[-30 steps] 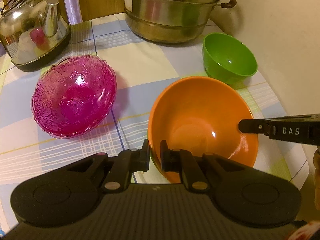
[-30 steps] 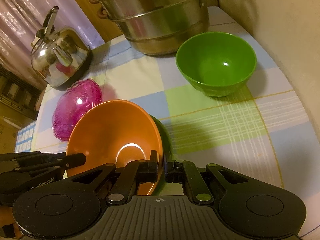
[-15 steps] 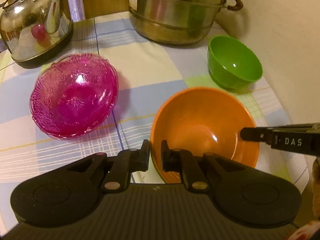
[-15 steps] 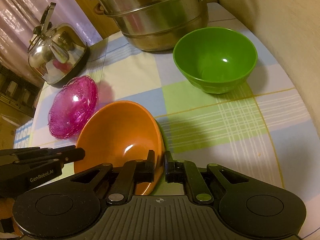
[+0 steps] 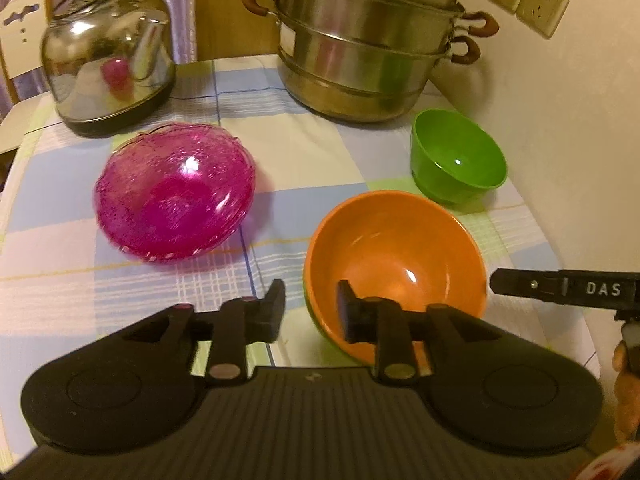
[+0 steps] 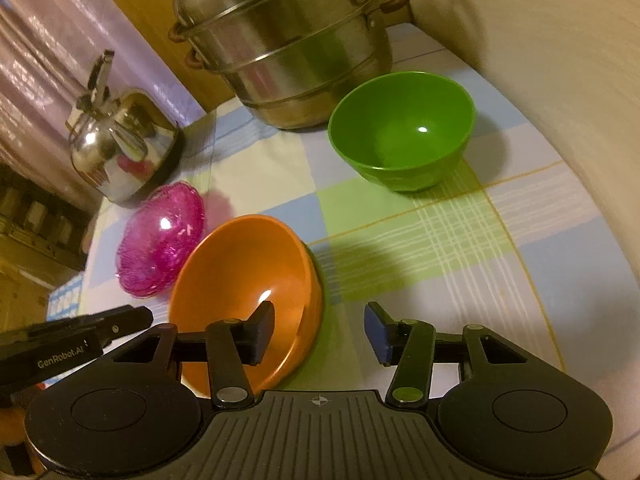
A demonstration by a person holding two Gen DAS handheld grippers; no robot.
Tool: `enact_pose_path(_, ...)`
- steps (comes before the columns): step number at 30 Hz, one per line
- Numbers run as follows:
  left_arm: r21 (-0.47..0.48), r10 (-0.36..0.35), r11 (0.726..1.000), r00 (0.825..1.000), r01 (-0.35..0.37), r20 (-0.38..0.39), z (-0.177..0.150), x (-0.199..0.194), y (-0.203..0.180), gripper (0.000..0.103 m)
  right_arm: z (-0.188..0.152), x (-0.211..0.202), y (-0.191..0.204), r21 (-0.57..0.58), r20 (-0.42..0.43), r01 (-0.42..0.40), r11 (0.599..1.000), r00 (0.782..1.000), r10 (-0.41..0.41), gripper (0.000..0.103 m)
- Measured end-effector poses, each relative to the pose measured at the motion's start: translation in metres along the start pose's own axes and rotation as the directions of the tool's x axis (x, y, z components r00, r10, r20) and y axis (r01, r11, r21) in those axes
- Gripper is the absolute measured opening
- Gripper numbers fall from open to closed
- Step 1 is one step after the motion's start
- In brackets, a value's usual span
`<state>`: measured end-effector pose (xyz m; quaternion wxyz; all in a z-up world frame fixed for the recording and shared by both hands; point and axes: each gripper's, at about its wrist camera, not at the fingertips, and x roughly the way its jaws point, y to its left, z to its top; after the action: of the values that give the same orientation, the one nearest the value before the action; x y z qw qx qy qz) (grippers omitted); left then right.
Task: Organize plates and bowls
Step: 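Lower the orange bowl into the green bowl and open both grippers, then move both open grippers to the small green bowl beside the wall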
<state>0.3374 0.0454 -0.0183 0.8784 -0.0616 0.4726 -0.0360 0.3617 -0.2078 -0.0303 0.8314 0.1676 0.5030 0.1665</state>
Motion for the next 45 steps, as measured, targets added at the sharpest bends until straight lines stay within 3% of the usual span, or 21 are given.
enact_pose_path(8,-0.050,-0.008,0.999,0.998,0.011,0.068,-0.042,-0.049,-0.011,0.065,-0.042,-0.050,-0.001,0.053,0.065,-0.024,0.998,0.998,0.020,0.059)
enact_pose_path(12,-0.045,0.002,0.999,0.994,0.003,0.106,-0.068,-0.074,-0.023,0.071,-0.067,-0.076,0.000,0.063,0.100,-0.017,0.998,0.995,0.011,0.066)
enact_pose_path(15,-0.055,0.021,0.998,0.990,-0.013,0.138,-0.089,-0.090,-0.033,0.083,-0.089,-0.092,0.002,0.047,0.118,0.014,0.999,0.993,-0.019,0.069)
enact_pose_path(28,-0.102,0.073,0.993,0.985,-0.057,0.156,-0.168,-0.119,-0.066,0.089,-0.163,-0.140,-0.001,-0.048,0.163,0.098,0.994,0.983,-0.089,0.071)
enact_pose_path(36,-0.090,0.083,0.994,0.981,-0.068,0.175,-0.187,-0.131,-0.082,0.089,-0.184,-0.158,-0.011,-0.030,0.185,0.100,0.995,0.978,-0.093,0.071)
enact_pose_path(45,-0.082,0.071,0.995,0.982,-0.057,0.177,-0.191,-0.133,-0.088,0.089,-0.185,-0.168,-0.016,-0.021,0.209,0.100,0.995,0.973,-0.094,0.071)
